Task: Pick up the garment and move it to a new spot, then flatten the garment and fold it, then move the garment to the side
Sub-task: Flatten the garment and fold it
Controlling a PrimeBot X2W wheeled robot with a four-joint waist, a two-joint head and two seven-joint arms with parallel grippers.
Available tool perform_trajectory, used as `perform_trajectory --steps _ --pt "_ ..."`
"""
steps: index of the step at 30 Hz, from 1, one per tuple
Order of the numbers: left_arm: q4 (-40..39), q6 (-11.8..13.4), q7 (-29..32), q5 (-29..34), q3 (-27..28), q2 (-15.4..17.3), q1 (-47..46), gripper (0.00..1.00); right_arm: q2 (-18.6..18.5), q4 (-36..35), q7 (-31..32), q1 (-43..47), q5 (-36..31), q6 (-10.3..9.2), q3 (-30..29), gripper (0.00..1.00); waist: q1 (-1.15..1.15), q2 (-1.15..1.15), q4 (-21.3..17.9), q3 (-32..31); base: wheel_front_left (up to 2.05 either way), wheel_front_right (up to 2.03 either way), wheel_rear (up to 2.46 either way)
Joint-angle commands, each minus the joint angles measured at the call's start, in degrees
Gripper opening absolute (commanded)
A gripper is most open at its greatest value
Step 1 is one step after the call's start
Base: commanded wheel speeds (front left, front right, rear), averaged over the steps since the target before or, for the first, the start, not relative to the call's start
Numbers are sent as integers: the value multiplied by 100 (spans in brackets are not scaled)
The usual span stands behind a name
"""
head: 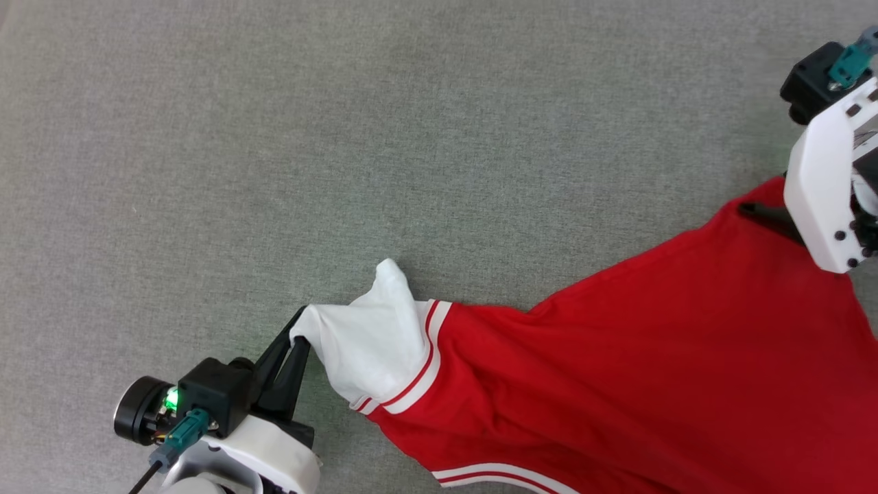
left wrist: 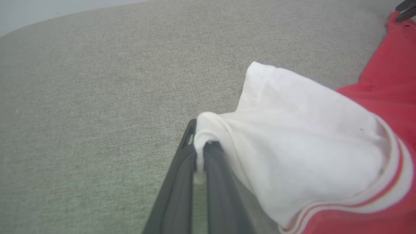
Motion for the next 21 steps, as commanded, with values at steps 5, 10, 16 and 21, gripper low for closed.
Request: perform_trajectory --steps 5,10,16,21 --pt "133 -82 -49 37 -30 -124 -197 0 172 587 -198 126 81 -4 649 100 -1 0 110 191 0 0 0" --pt "285 -143 -65 6 -58 -165 -209 0 199 719 -603 179 269 -2 1016 0 -1 0 30 83 0 0 0" --pt "463 -182 -76 -20 -45 -122 -172 0 44 585 -1653 -116 354 -4 1066 0 -1 0 -158 -447 0 0 0" --pt "493 -234 -3 -6 -20 -30 -315 0 -124 442 -2509 -180 365 -4 1142 0 -1 0 -368 -956 0 0 0"
